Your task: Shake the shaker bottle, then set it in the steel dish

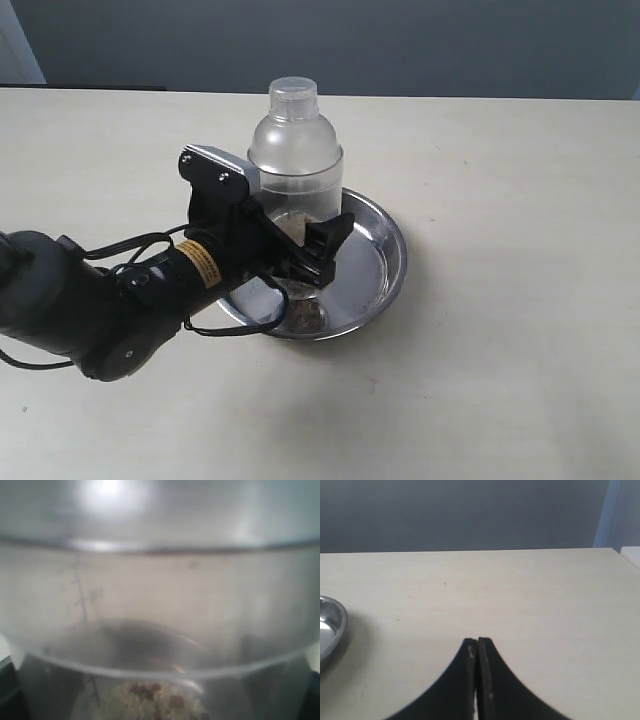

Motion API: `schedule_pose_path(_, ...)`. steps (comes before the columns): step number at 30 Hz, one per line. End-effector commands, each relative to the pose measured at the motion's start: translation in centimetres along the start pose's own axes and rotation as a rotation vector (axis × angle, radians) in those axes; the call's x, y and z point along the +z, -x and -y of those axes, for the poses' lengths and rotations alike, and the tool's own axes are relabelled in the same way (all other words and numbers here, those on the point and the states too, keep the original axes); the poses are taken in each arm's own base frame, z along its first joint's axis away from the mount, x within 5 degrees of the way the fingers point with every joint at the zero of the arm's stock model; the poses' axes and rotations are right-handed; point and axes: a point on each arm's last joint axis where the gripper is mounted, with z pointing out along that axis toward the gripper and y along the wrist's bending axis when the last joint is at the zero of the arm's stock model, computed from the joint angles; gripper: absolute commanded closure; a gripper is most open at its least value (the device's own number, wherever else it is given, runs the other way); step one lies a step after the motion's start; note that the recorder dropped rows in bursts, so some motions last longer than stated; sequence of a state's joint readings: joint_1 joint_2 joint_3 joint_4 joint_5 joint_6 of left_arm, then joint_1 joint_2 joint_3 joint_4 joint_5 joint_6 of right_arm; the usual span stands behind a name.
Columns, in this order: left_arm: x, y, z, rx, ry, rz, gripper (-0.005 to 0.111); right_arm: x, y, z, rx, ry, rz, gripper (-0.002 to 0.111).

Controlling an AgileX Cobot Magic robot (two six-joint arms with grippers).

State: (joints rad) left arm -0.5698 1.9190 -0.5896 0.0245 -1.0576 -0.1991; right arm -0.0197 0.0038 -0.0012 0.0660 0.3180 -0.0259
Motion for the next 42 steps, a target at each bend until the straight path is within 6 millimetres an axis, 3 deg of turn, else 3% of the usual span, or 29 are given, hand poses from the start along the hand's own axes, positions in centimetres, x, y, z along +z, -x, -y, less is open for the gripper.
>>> schedule_pose_path(1,0.1,0.9,0.1,0.022,-0.005,0.079,0.107,0.0,0.1,0.0,-0.001,-0.001,0.014,0.109)
schedule_pose_path(12,1.6,0.9,0.0,0.023,-0.004,0.067,0.107,0.0,0.1,0.0,-0.001,-0.001,0.014,0.109)
schedule_pose_path(30,3.8,-2.5,-1.5,0.084,0.03,0.079,0.105,0.0,0.1,0.0,-0.001,-0.001,0.014,0.109)
schedule_pose_path(32,4.1,-2.7,-1.5,0.084,0.031,0.076,0.099,0.0,0.1,0.0,-0.001,-0.001,0.014,0.109)
schedule_pose_path(38,4.3,-3.2,-1.5,0.09,0.016,0.072,0.059,0.0,0.1,0.0,-0.001,-0.001,0.014,0.109)
schedule_pose_path(42,4.3,-3.3,-1.5,0.092,0.013,0.072,0.04,0.0,0.1,0.0,-0.001,-0.001,0.014,0.109)
